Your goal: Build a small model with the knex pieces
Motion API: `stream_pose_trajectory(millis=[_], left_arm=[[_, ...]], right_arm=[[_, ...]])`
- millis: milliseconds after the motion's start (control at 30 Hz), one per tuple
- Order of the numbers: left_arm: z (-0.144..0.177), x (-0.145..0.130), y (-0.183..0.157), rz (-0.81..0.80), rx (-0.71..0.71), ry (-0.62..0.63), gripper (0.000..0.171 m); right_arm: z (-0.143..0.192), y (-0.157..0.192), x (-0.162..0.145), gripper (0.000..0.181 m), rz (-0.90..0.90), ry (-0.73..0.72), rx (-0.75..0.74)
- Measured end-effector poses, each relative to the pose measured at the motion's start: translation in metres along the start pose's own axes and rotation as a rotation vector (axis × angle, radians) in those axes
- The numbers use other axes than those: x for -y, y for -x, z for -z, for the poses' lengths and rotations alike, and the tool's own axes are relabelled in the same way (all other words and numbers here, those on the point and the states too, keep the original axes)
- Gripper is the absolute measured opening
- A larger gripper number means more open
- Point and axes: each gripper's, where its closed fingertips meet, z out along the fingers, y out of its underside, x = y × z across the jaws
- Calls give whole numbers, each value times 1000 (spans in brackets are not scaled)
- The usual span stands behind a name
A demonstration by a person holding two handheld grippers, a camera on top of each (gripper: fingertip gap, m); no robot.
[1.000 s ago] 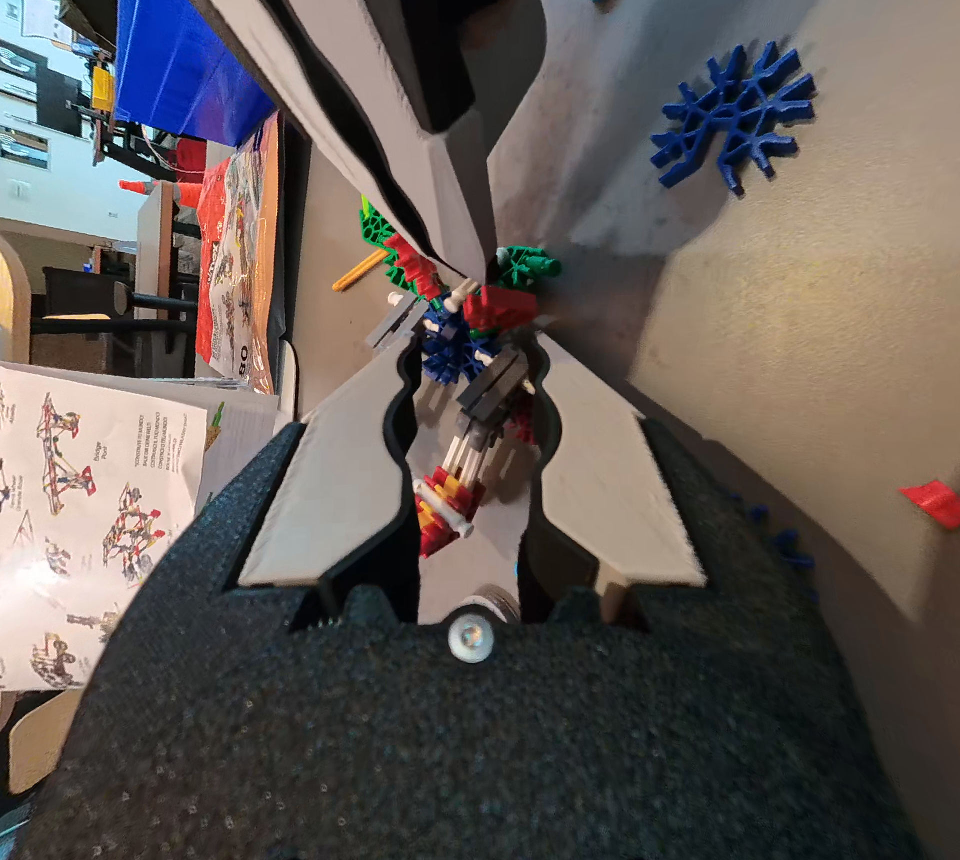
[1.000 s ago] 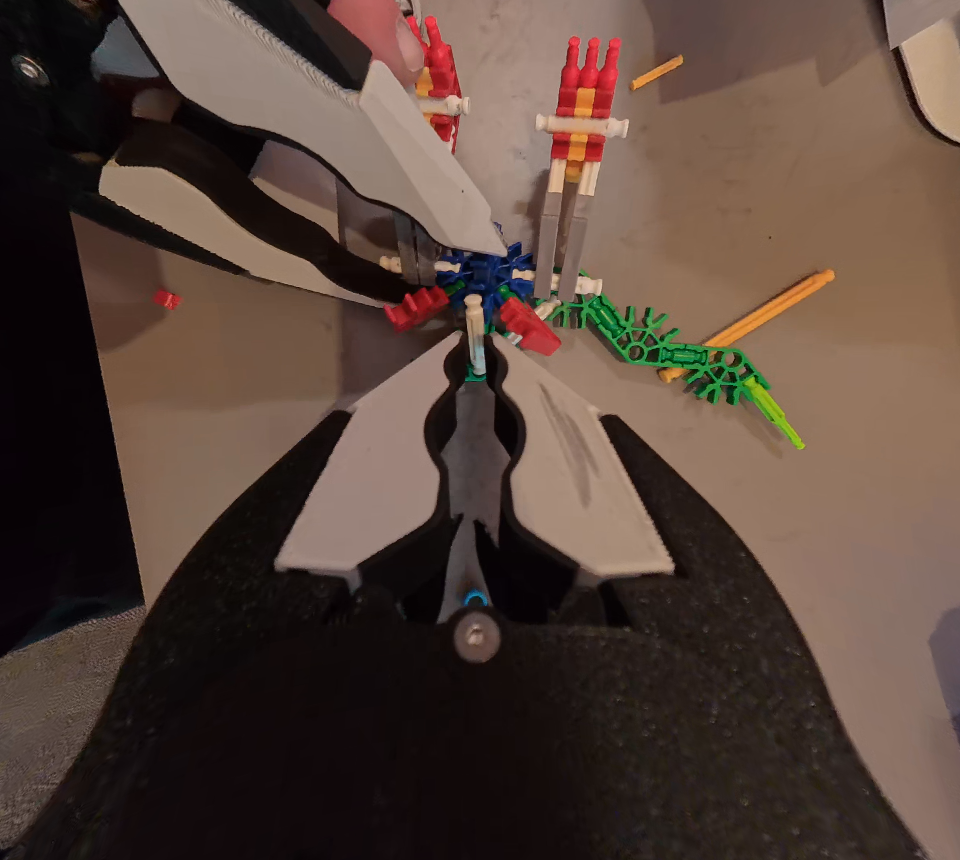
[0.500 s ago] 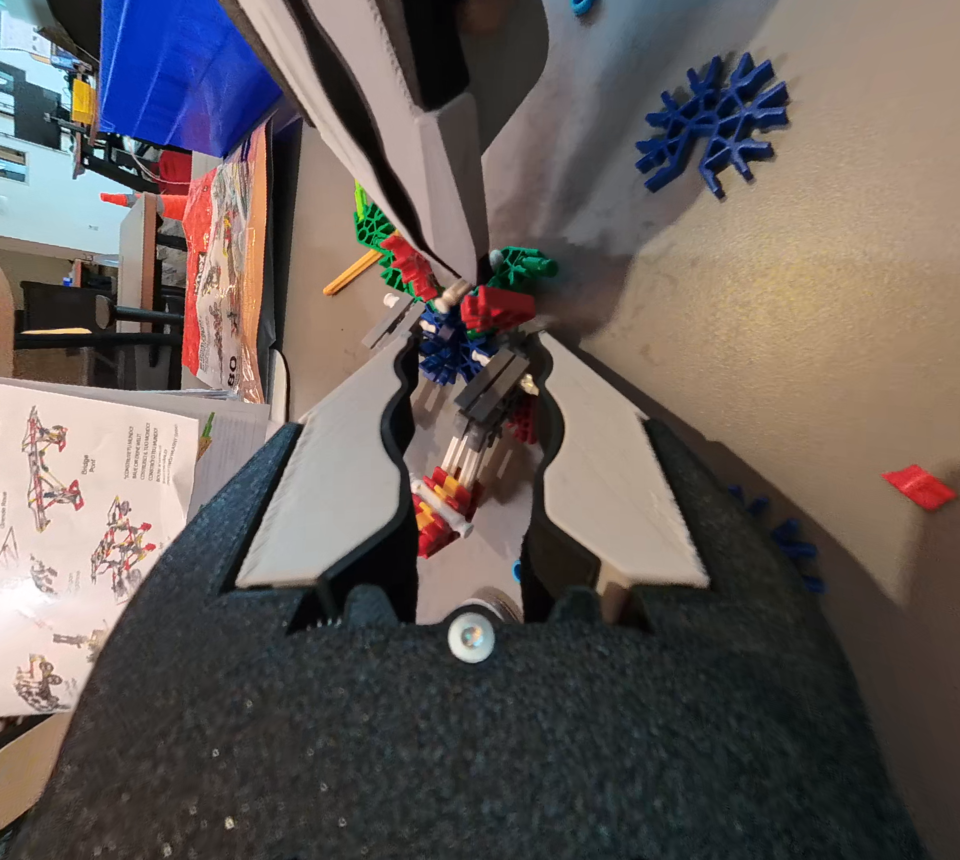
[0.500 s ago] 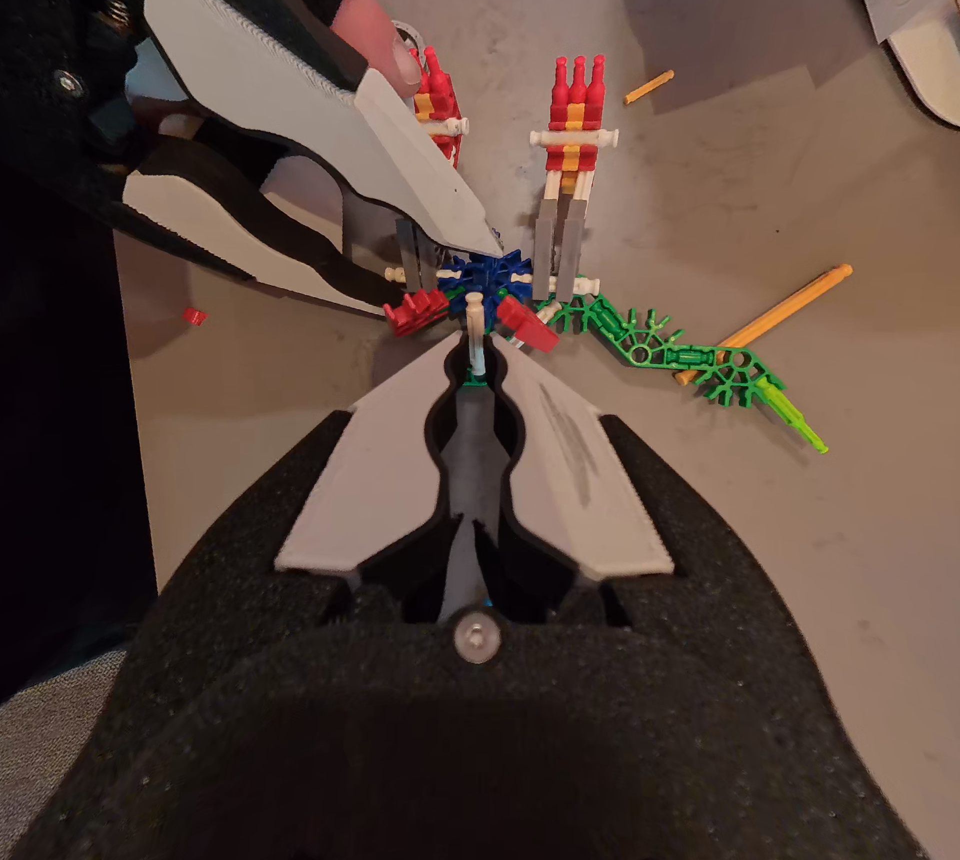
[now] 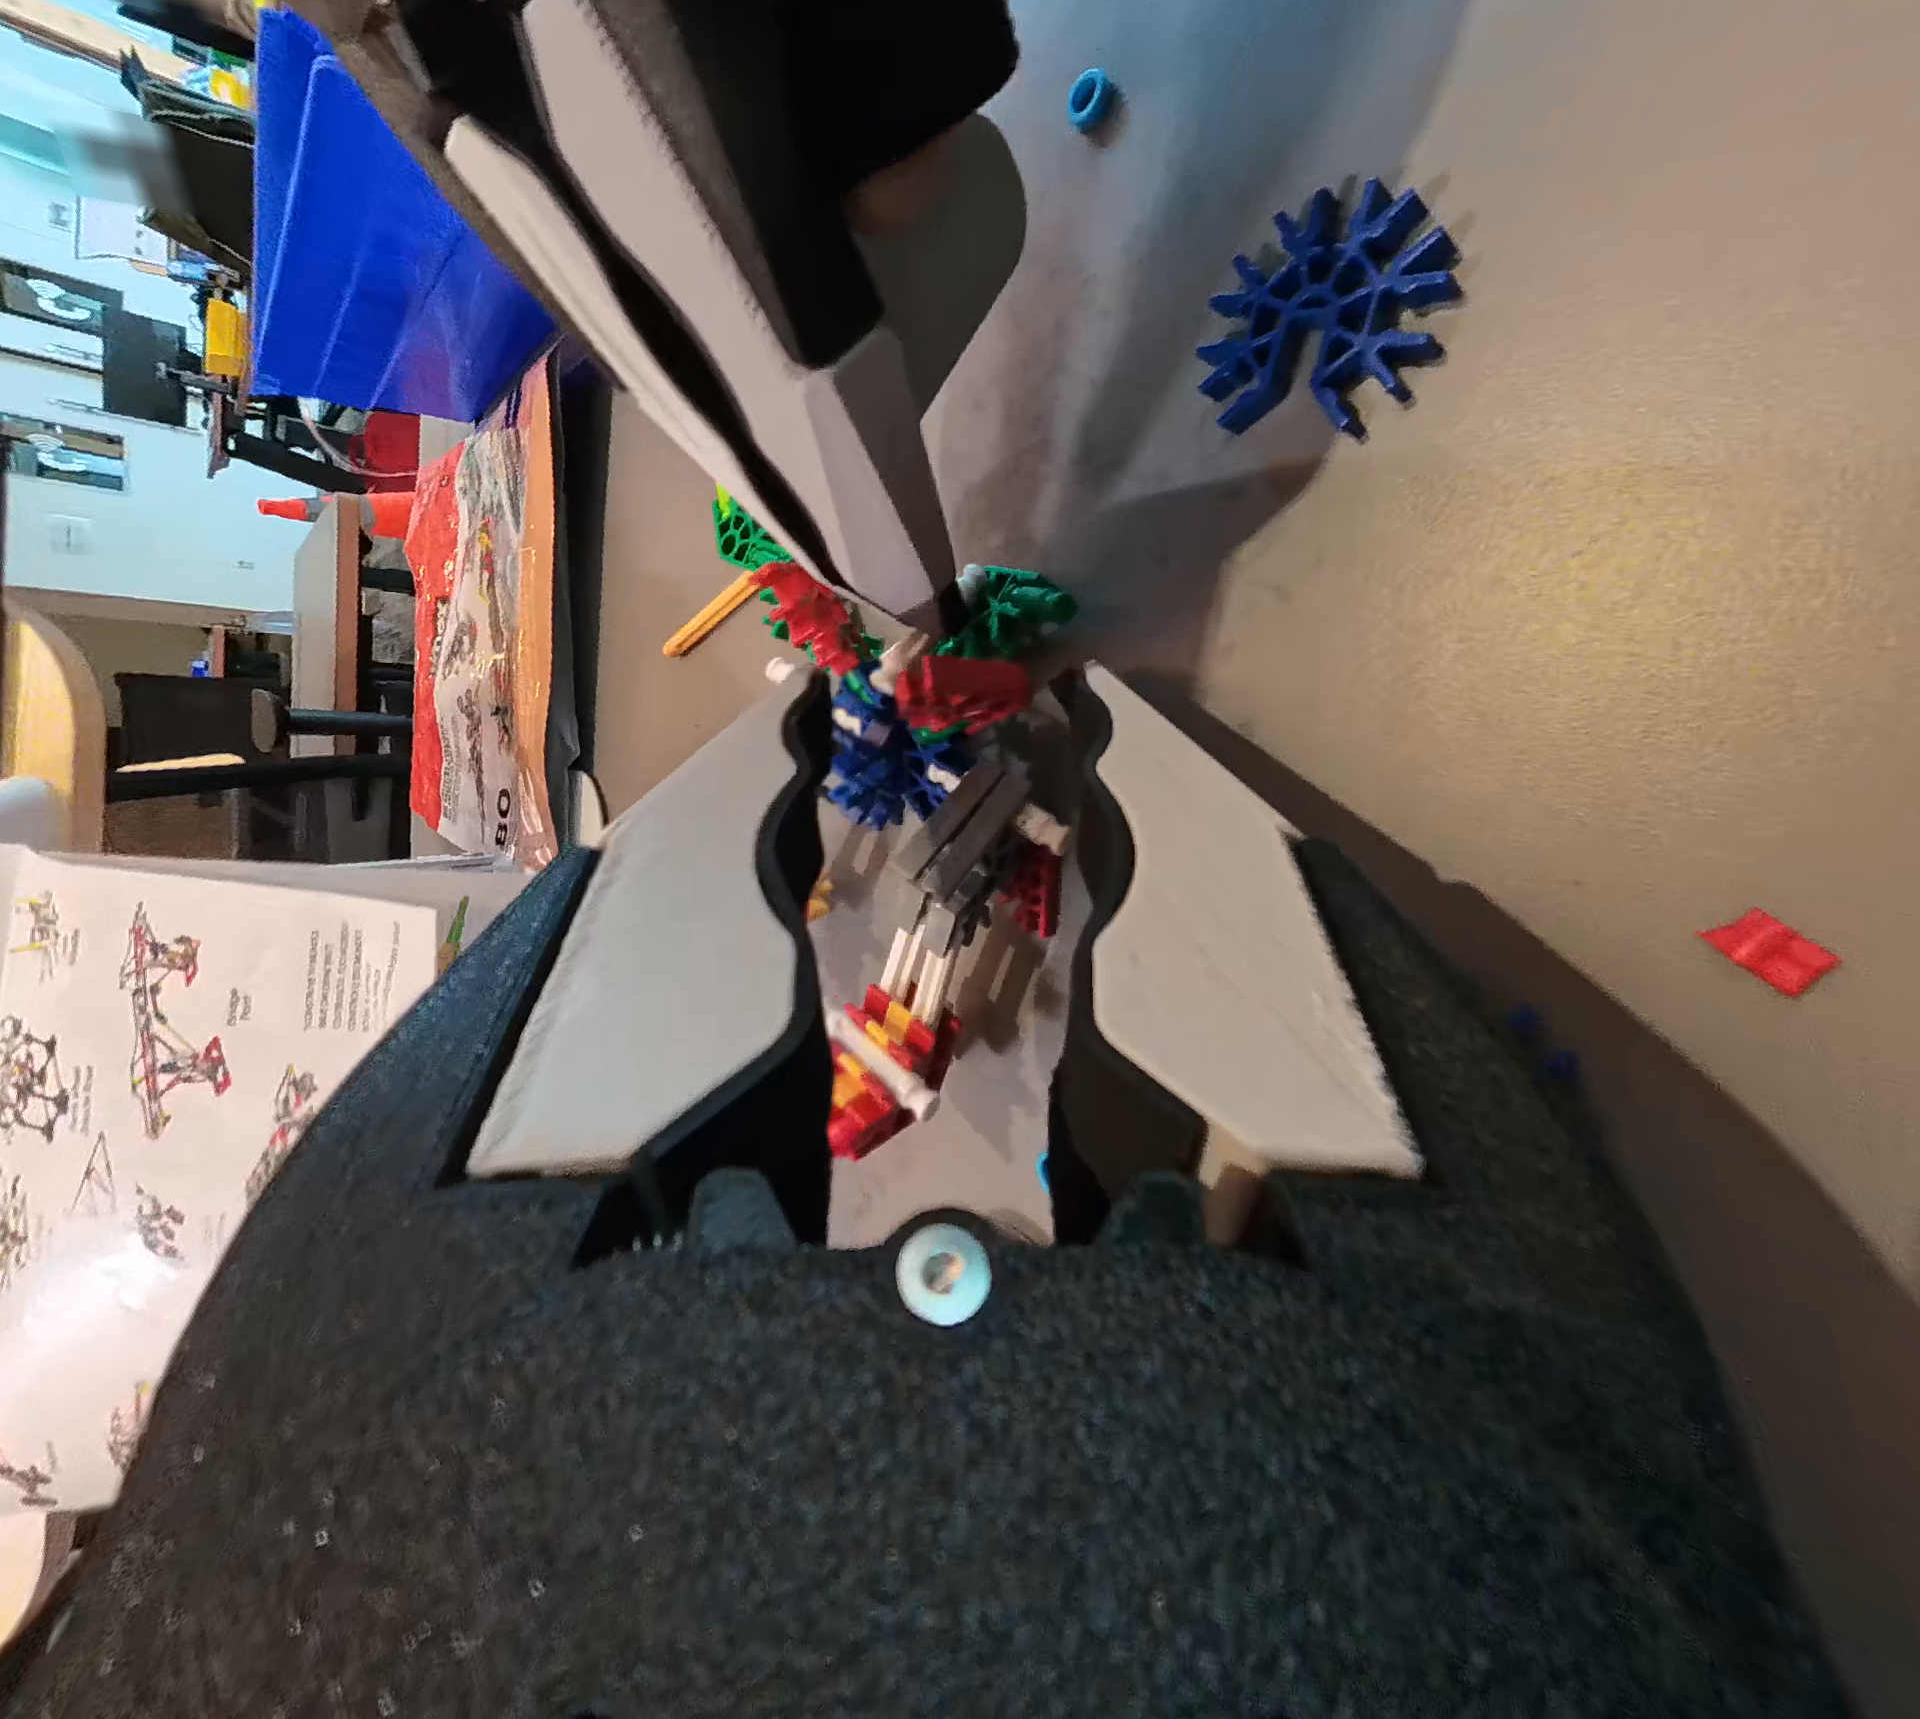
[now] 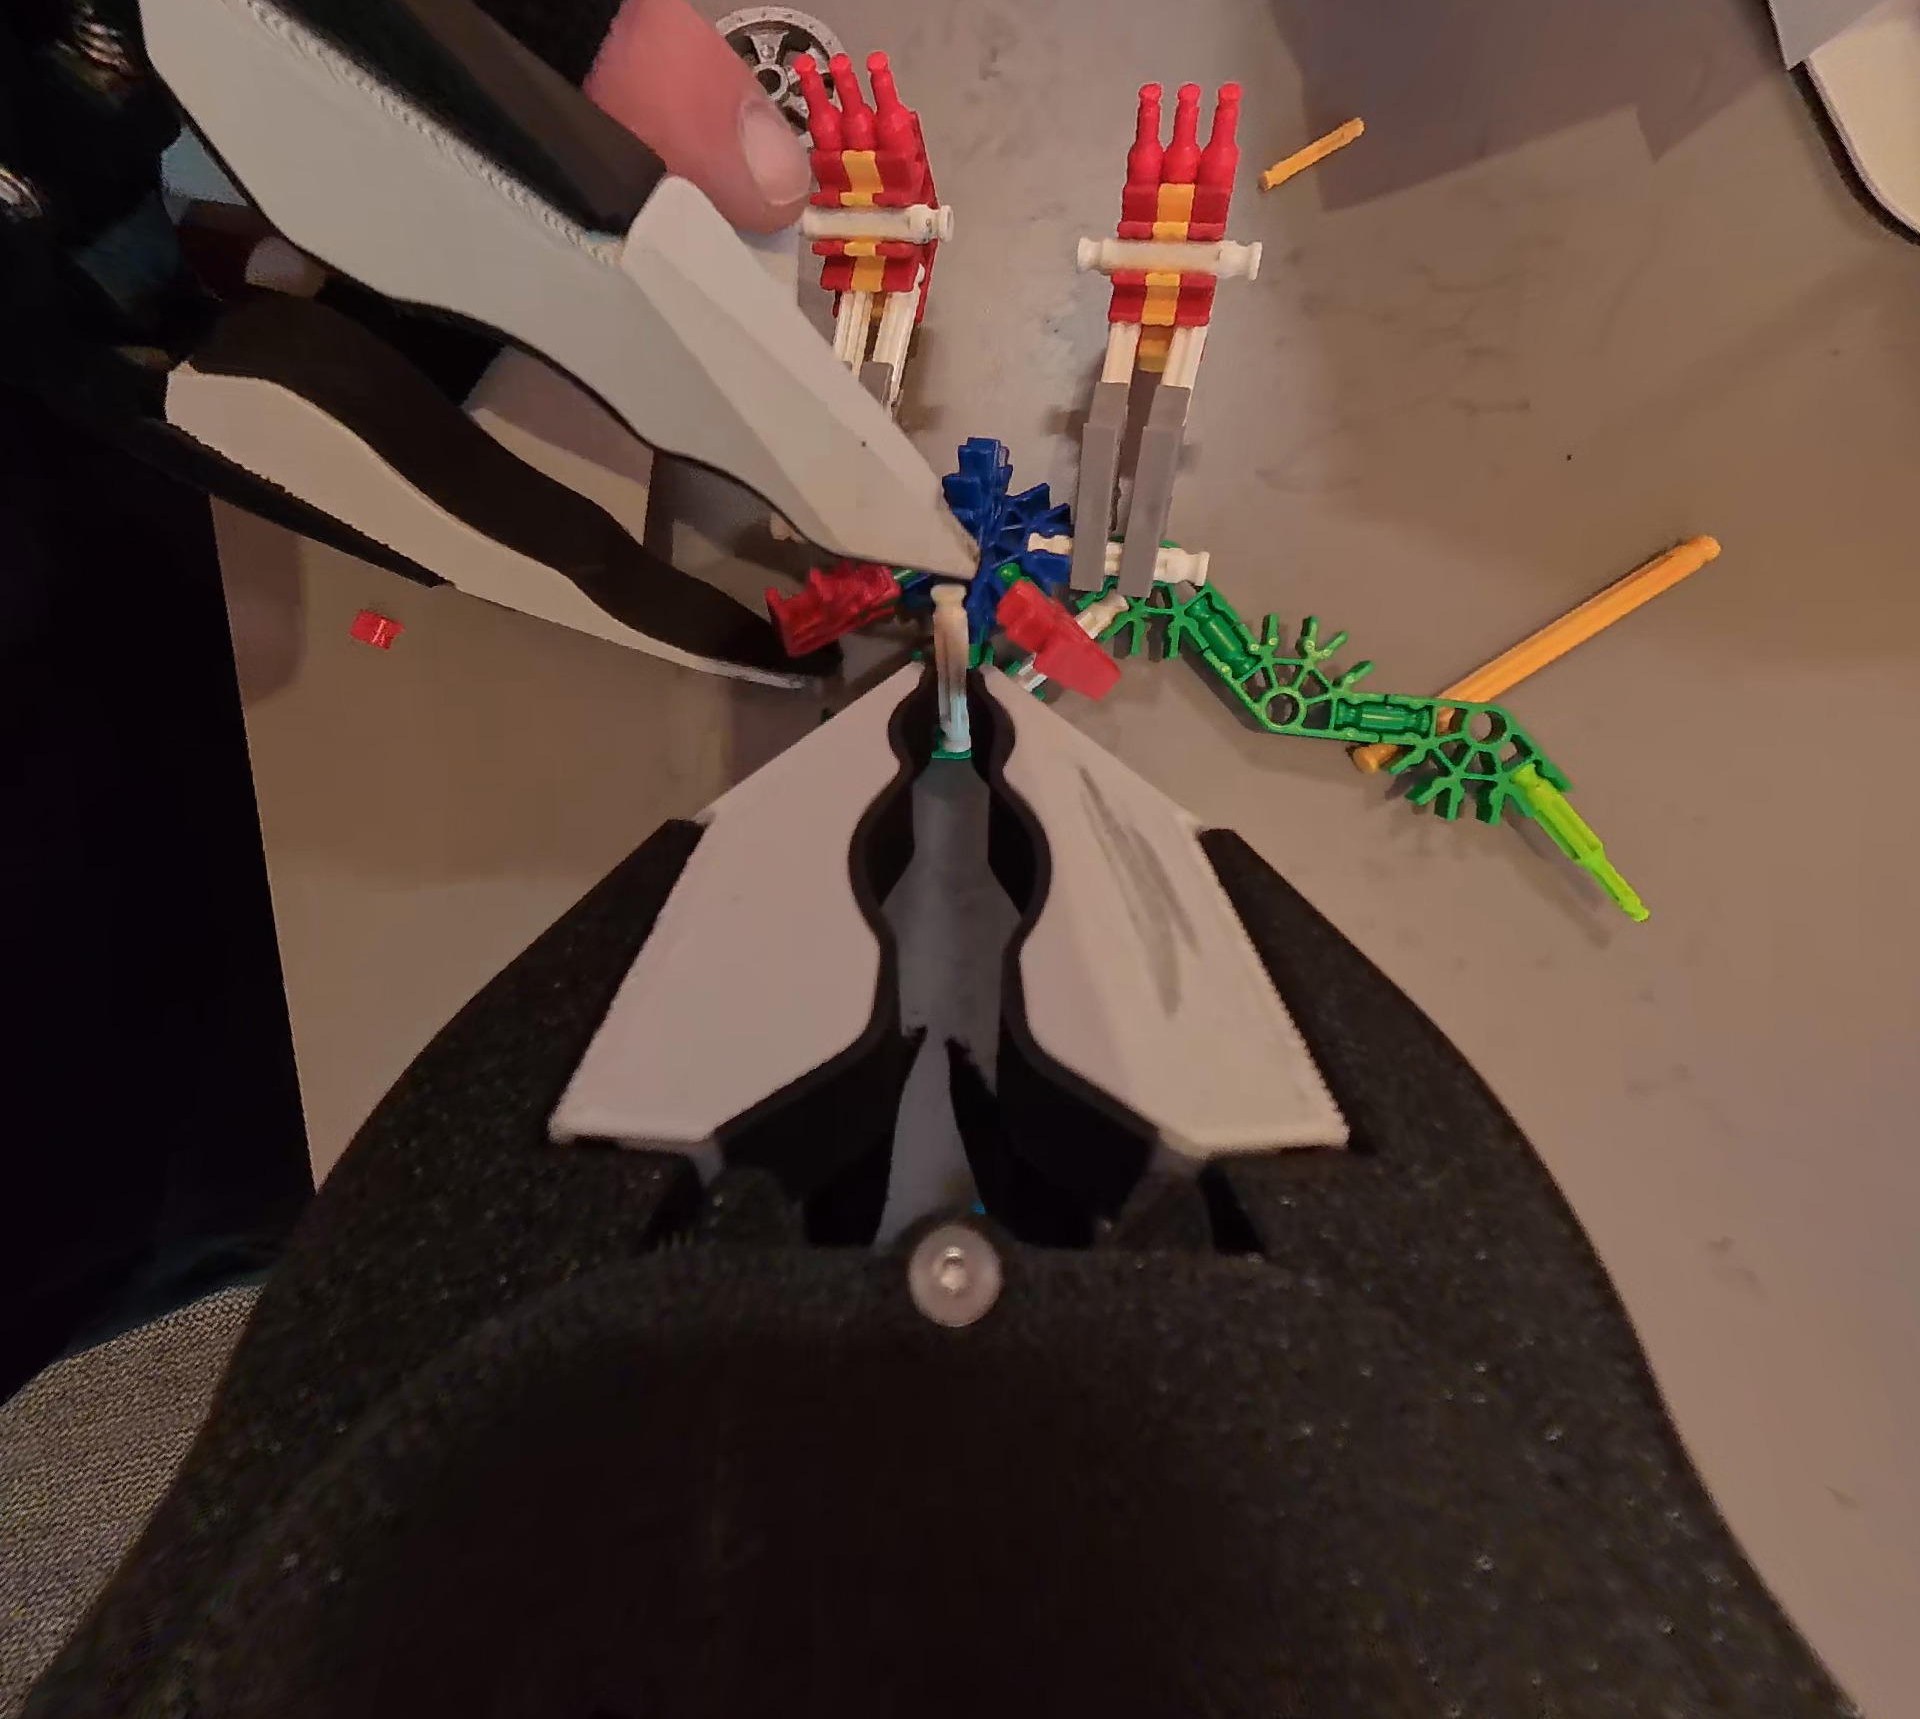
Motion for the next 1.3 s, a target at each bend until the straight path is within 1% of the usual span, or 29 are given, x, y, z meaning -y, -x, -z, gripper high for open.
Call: stream_pose_trajectory(millis=[133, 300, 500, 700, 967, 1133, 1300], left_arm=[[2, -4, 3, 31, 0, -4, 44], [-1, -3, -4, -14, -10, 2, 34], [-3, -7, -2, -42, 1, 22, 32], [-4, -10, -1, -19, -1, 34, 32], [-3, -13, 2, -1, 22, 26, 33], [-3, -14, 3, 16, 27, 24, 33], [-3, -16, 5, 35, 45, 21, 31]], right_arm=[[0, 0, 1, 5, -6, -4, -1], [-2, 0, 3, 5, -6, 3, 3], [-3, 0, 4, 5, -18, -8, 4], [-4, 0, 6, 5, -38, -43, 12], [2, 1, 13, 4, -86, -132, 49], [6, 0, 22, 0, -108, -184, 61], [3, -1, 21, 0, -115, -182, 52]])
